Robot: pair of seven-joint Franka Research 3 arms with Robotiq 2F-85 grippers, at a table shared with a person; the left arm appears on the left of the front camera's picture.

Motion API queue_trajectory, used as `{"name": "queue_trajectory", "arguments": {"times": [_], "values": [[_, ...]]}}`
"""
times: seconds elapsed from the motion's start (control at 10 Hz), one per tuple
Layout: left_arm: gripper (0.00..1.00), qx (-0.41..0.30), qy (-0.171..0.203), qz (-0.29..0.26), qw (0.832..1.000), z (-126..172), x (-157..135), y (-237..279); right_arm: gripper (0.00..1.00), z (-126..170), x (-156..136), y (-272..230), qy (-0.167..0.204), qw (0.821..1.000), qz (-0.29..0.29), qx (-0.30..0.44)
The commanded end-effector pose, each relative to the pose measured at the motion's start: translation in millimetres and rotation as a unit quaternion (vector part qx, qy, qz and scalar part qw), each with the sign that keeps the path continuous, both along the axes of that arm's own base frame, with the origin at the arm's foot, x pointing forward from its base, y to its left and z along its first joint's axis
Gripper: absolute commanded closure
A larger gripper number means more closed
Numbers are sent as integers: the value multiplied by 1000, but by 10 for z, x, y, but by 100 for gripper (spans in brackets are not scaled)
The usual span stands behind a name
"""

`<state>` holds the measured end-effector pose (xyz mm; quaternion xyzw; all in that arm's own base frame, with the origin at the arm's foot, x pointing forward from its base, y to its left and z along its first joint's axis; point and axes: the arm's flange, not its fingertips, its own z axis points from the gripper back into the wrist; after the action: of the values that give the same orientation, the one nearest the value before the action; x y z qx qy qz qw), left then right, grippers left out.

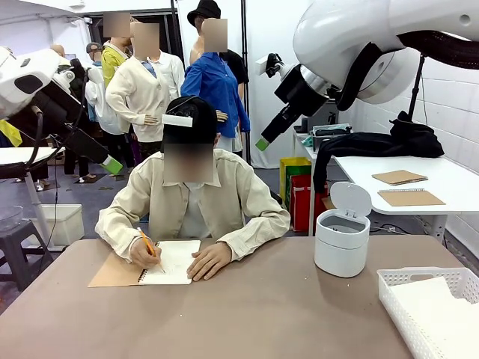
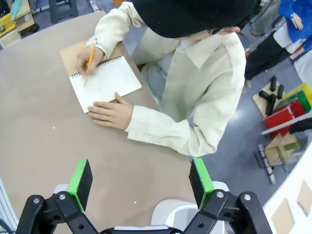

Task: Sort the paper based on its condition.
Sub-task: If a person hands you a paper, place it in the Organizing basket , and if it's crumpled, put it in the Trash can.

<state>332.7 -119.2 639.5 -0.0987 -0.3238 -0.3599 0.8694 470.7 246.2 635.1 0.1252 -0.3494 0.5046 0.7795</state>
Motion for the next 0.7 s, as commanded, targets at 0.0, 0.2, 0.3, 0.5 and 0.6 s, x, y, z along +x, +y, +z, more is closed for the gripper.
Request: {"name": "queue_trajectory", "arguments": {"times": [0.0, 0.2, 0.3, 0.5, 0.6], "values": [[0, -4, 2, 0, 1000, -3, 3, 10, 0, -45, -24, -20, -5, 1000, -2, 6], [0, -4, 2, 0, 1000, -3, 3, 10, 0, 27, -90, 84, 0, 1000, -2, 18], [0, -4, 2, 0, 1000, -3, 3, 10, 0, 78, -177, 143, 4, 1000, -11, 27], [0, -4, 2, 0, 1000, -3, 3, 10, 0, 109, -252, 202, 13, 999, -36, 27], [0, -4, 2, 0, 1000, -3, 3, 10, 0, 119, -267, 245, 16, 999, -37, 34]]}}
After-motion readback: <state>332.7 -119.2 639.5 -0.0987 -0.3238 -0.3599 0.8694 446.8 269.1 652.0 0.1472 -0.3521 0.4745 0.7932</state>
